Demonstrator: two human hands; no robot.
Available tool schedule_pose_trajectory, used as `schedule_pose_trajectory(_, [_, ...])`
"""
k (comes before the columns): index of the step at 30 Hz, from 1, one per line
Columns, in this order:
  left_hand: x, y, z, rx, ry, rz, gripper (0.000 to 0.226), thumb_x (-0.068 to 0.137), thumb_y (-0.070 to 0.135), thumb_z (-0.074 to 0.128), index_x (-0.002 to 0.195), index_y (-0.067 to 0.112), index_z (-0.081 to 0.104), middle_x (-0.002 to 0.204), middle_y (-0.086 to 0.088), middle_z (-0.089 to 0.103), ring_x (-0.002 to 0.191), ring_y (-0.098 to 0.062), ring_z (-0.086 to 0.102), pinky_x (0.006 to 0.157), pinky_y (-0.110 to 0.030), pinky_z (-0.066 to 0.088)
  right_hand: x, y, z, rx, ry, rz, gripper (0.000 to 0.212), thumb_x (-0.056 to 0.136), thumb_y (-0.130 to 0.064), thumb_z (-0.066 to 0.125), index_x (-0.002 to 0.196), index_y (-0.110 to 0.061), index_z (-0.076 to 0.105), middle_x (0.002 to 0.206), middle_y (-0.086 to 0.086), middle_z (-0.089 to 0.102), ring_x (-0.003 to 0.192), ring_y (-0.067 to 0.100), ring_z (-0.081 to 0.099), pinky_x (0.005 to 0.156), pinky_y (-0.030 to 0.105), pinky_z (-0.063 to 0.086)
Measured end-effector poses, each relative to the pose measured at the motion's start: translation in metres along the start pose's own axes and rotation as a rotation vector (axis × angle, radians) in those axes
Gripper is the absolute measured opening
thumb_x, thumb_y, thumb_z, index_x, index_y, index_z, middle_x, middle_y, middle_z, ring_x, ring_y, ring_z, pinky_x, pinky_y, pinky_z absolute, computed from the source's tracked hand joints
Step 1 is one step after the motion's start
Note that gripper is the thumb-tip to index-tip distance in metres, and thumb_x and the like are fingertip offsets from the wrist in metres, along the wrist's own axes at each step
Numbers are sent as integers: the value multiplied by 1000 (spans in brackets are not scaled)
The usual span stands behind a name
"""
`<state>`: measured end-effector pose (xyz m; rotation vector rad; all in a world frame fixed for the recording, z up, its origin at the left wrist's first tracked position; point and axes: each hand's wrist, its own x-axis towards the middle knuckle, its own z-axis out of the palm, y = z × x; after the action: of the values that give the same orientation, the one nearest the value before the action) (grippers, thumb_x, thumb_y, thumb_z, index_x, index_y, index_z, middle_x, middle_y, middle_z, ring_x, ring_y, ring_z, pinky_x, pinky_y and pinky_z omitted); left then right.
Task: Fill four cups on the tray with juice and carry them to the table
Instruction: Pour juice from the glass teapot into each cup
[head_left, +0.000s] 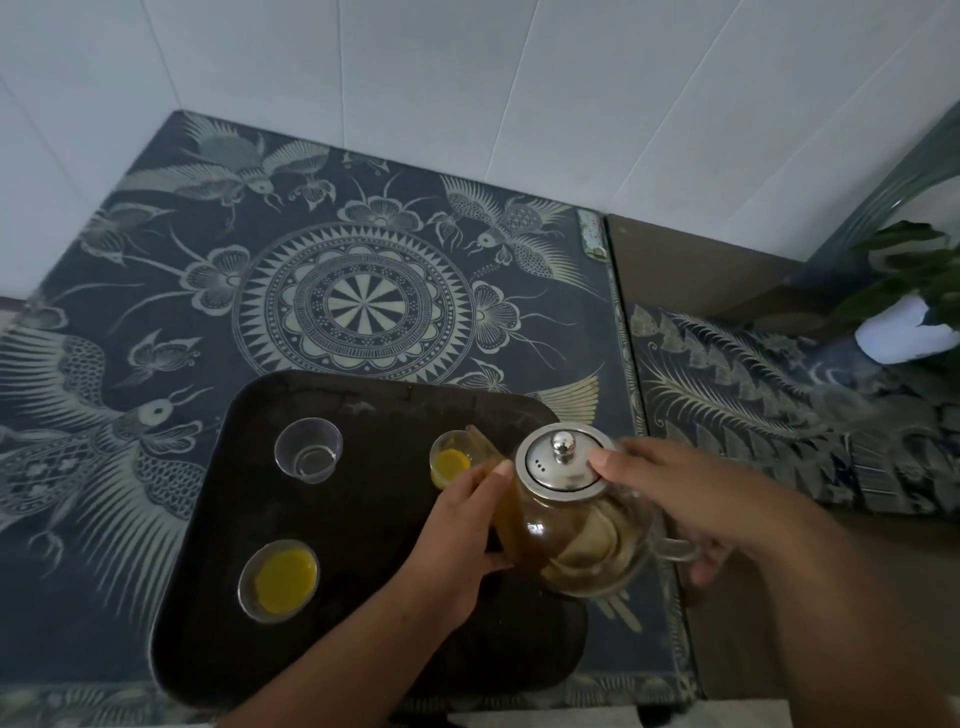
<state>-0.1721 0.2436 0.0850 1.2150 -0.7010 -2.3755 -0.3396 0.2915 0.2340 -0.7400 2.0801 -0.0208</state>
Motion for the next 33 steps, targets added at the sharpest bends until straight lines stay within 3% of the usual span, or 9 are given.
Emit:
schedule_pose_trajectory(3, [-14, 0, 4, 44, 18, 71, 25, 104, 30, 59, 127, 23, 66, 122, -7, 76, 111, -24, 73, 92, -53, 61, -9, 7, 0, -1, 25, -86, 58, 84, -76, 49, 133, -44, 52, 114, -11, 59, 91, 25, 65, 58, 40, 63])
schedule_pose_trajectory(8, [-40, -3, 8, 69, 80, 175, 23, 105, 28, 57, 123, 17, 67, 105, -6, 81, 91, -22, 79, 63, -37, 62, -22, 13, 6, 11, 25, -190, 57, 88, -73, 50, 136, -43, 51, 103, -20, 53, 88, 21, 63, 52, 31, 57])
schedule_pose_trajectory(10, [-49, -5, 6, 77, 133, 197, 28, 103, 33, 59, 125, 18, 67, 112, -12, 79, 98, -28, 78, 69, -43, 63, -26, 14, 9, -13, 18, -226, 60, 88, -73, 48, 140, -43, 48, 109, -14, 54, 87, 20, 62, 52, 29, 57])
schedule_pose_trajectory(13, [-61, -7, -2, 101, 172, 224, 32, 101, 35, 62, 128, 20, 66, 121, -12, 76, 111, -34, 73, 91, -58, 60, -30, 12, 14, -49, 3, -279, 67, 88, -73, 47, 144, -37, 45, 124, -5, 53, 87, 20, 62, 54, 32, 59])
schedule_pose_trajectory(16, [-72, -4, -8, 119, 187, 259, 29, 103, 31, 61, 128, 19, 65, 116, -9, 78, 109, -31, 75, 92, -54, 60, -34, 8, 20, -55, -2, -323, 70, 88, -73, 47, 146, -33, 43, 125, -4, 51, 88, 19, 61, 55, 34, 61])
schedule_pose_trajectory(20, [-78, 2, -22, 97, 194, 271, 33, 102, 37, 59, 126, 18, 69, 118, -11, 78, 113, -33, 72, 99, -61, 56, -33, -2, 32, -49, 2, -361, 75, 86, -77, 48, 147, -33, 41, 134, -5, 52, 93, 21, 63, 54, 36, 62])
schedule_pose_trajectory(25, [-73, 15, -47, 94, 156, 281, 33, 100, 37, 59, 124, 18, 70, 117, -10, 78, 110, -30, 74, 89, -54, 60, -28, -25, 46, -35, 0, -336, 76, 84, -78, 49, 147, -36, 41, 135, -4, 55, 95, 22, 64, 53, 36, 62])
schedule_pose_trajectory(28, [-68, 27, -67, 86, 118, 259, 41, 90, 42, 63, 123, 19, 72, 116, -9, 79, 110, -29, 74, 83, -50, 59, -23, -44, 58, -24, 19, -284, 85, 83, -79, 49, 153, -33, 33, 149, 0, 45, 100, 23, 62, 54, 36, 62])
schedule_pose_trajectory(33, [-57, 53, -99, 87, 81, 173, 28, 102, 33, 56, 119, 19, 73, 115, -10, 79, 110, -31, 73, 81, -47, 60, -17, -76, 81, 54, 23, -186, 92, 84, -77, 50, 159, -35, 18, 162, 1, 28, 113, 28, 58, 51, 31, 59])
